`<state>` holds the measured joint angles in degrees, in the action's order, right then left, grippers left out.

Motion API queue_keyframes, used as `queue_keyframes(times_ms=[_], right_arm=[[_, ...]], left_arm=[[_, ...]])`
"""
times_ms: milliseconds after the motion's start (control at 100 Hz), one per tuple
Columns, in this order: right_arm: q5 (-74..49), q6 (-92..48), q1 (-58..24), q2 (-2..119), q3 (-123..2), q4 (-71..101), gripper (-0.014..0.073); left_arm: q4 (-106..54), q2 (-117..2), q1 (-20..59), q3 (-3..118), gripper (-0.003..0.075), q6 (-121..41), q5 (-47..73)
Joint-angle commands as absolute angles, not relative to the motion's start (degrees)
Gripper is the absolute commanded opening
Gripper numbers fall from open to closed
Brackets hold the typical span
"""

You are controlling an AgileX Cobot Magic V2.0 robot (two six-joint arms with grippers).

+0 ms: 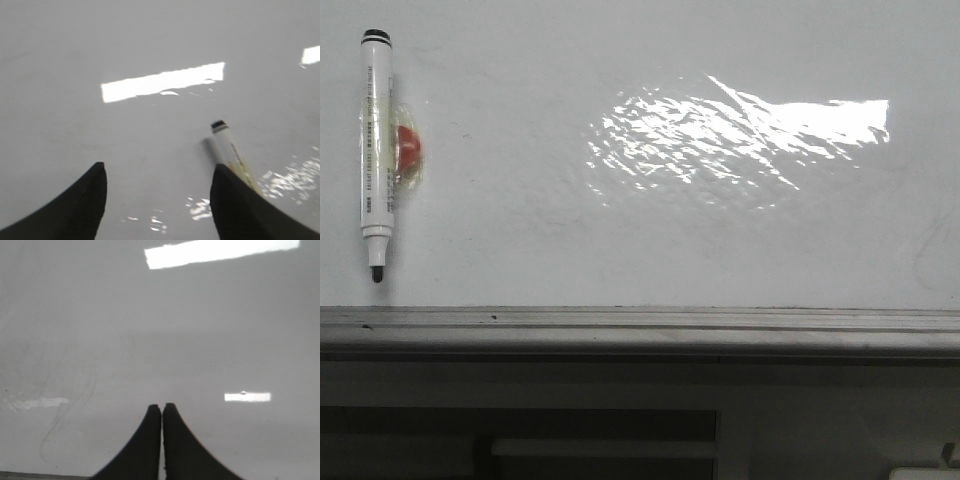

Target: Write number 9 on whiteboard

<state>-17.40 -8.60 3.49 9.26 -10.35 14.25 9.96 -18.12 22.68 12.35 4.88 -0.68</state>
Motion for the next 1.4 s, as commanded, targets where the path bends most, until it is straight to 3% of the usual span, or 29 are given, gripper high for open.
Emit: queue_keyframes(times_ms=[0,230,560,1030,1200,1280,1390], right_arm=[[-12.2,-8.9,3.4,10.3,-11.8,14.8,-0.0041],[-11.3,-8.9,3.4,10.3,-11.8,14.8,-0.0041],[-11.5,-8.9,3.4,10.3,-11.8,14.8,-0.0041],[-12.6,-8.9,3.4,10.3,-11.8,14.8,-0.0041],[-12.7,-8.9,3.4,10.3,-11.8,17.1,-0.0041],[-11.6,-8.9,3.4,10.3,-11.8,19.6,-0.0041],[-8.8,-8.9,3.3,10.3,-11.8,20.8,-0.0041]], left_arm=[[10.0,-22.2,27.7,14.4,0.0420,5.3,-4.8],[-1.8,-32.5,37.4,14.4,0.0420,5.5,-9.7],[-5.8,-44.2,38.8,14.4,0.0420,9.8,-12.7],[-7.6,-58.4,42.8,14.4,0.0419,9.8,-30.1],[-9.7,-62.4,42.8,14.4,0.0417,9.8,-31.3],[-10.9,-63.5,42.8,14.4,0.0379,9.8,-31.4],[-10.9,-63.8,42.8,14.4,0.0233,9.8,-31.0]])
